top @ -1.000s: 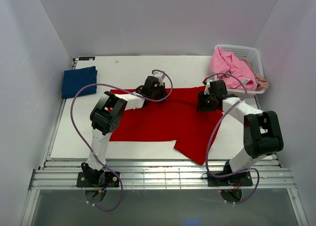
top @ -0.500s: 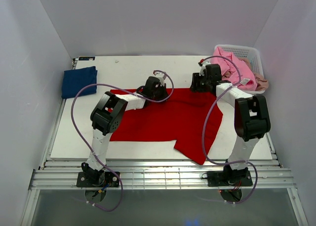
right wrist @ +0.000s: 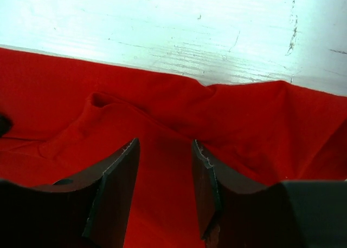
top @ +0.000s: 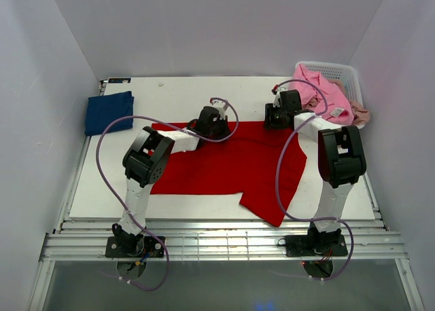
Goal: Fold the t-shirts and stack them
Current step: Fold the flattened tshirt in 1/3 of the way
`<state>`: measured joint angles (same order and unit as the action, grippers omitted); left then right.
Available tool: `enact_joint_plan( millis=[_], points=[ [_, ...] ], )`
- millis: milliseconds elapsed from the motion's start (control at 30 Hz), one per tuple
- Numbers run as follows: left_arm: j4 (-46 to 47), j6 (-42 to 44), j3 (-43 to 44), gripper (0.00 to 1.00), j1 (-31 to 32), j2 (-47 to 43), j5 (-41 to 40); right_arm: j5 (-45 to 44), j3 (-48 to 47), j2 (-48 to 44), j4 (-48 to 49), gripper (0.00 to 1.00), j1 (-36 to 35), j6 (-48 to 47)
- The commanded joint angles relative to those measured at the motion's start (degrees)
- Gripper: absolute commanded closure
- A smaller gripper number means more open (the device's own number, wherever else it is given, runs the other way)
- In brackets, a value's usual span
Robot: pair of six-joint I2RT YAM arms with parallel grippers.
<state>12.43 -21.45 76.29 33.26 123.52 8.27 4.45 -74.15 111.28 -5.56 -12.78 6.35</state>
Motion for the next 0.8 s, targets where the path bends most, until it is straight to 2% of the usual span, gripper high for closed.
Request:
enact_joint_plan(
  millis=[0, 133, 233, 267, 333, 600, 767],
  points=[
    [0.32, 0.45, -0.62, 1.00, 0.32, -4.70, -0.54, -0.93, -1.61, 0.77, -0.76, 0.51, -0.14, -1.08],
    [0.23, -0.08, -0.62, 1.00, 0.32, -4.61, -0.36, -1.28, -1.88, 2.09, -1.73, 0.52, -0.14, -1.78],
    [0.32, -0.17, -0.79, 1.00, 0.32, -4.70, -0.45, -1.20, -1.88, 2.88, -2.44, 0.66, -0.14, -1.95],
    [0.23, -0.17, -0.79, 1.00, 0.32, -4.70, -0.54, -1.28, -1.70, 2.97, -2.44, 0.76, -0.14, -2.04],
    [0.23, -0.17, -0.79, 1.00, 0.32, -4.78, -0.63, -1.37, -1.61, 3.06, -2.44, 0.83, -0.14, -2.22],
    [0.23, 0.18, -1.67, 1.00, 0.32, -5.40, -1.50, 0.03, -0.74, 0.17, -2.70, 0.86, -0.32, -2.13],
    [0.32, 0.10, -1.94, 1.00, 0.32, -5.22, -1.50, 0.39, 5.31, -7.65, -3.40, 0.86, -2.51, -2.75]
  ],
)
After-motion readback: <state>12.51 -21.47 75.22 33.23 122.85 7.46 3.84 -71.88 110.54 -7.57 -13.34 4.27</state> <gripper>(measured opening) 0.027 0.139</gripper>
